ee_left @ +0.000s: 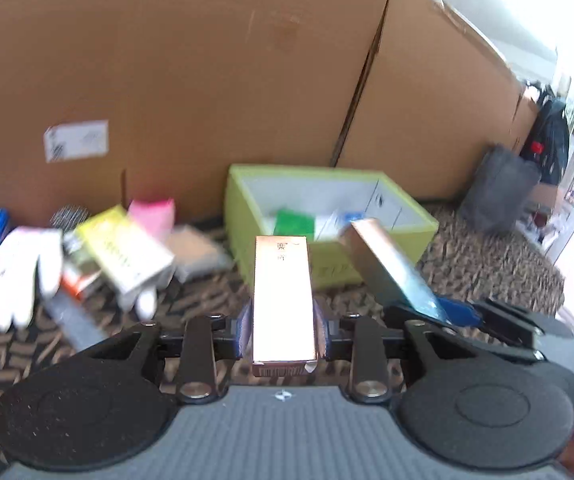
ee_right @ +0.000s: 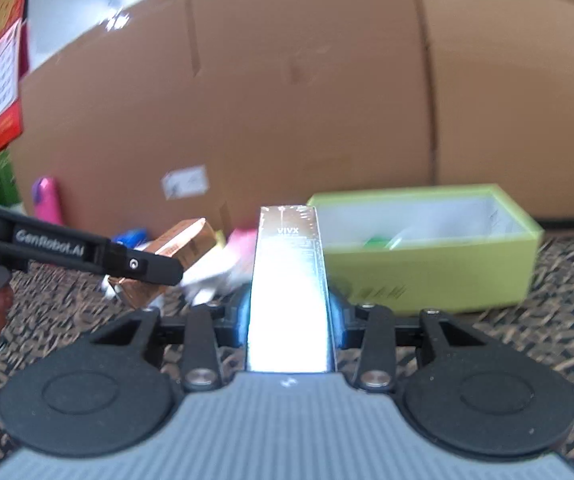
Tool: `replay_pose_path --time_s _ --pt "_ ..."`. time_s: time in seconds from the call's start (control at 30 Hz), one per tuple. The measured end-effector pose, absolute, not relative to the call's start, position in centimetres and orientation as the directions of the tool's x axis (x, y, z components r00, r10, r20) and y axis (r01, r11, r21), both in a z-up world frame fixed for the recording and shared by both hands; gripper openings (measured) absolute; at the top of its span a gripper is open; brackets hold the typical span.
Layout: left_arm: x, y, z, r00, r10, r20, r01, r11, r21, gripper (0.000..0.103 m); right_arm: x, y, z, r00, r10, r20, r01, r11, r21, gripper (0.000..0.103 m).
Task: Organize objects
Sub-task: 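Carry both boxes into the lime-green box and open both tools to release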
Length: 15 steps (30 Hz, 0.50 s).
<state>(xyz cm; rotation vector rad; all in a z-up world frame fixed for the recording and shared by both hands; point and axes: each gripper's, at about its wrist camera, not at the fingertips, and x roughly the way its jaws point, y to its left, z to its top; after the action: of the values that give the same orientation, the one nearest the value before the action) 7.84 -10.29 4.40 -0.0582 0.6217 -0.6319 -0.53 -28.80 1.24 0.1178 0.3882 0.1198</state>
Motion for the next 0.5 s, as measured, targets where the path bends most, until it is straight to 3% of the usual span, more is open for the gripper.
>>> replay_pose_path --time_s 0.2,0.37,0.5 --pt "12.5 -15.0 6.0 0.608 -0.577 -0.545 0.527 0.807 -0.267 0.033 1.1 -34.0 4.0 0.956 0.007 -0.294 0.022 0.995 0.096 0.038" --pt "16.8 -18.7 6.6 0.612 -0.567 -0.551 0.491 0.819 -0.297 0.033 5.3 -37.8 4.7 0.954 -0.073 -0.291 0.099 0.992 0.075 0.038" --pt "19.3 -21.2 6.0 0.678 -0.494 -0.545 0.452 0.864 -0.222 0.033 8.9 -39.6 4.2 0.949 -0.1 -0.298 0.124 0.99 0.064 0.038"
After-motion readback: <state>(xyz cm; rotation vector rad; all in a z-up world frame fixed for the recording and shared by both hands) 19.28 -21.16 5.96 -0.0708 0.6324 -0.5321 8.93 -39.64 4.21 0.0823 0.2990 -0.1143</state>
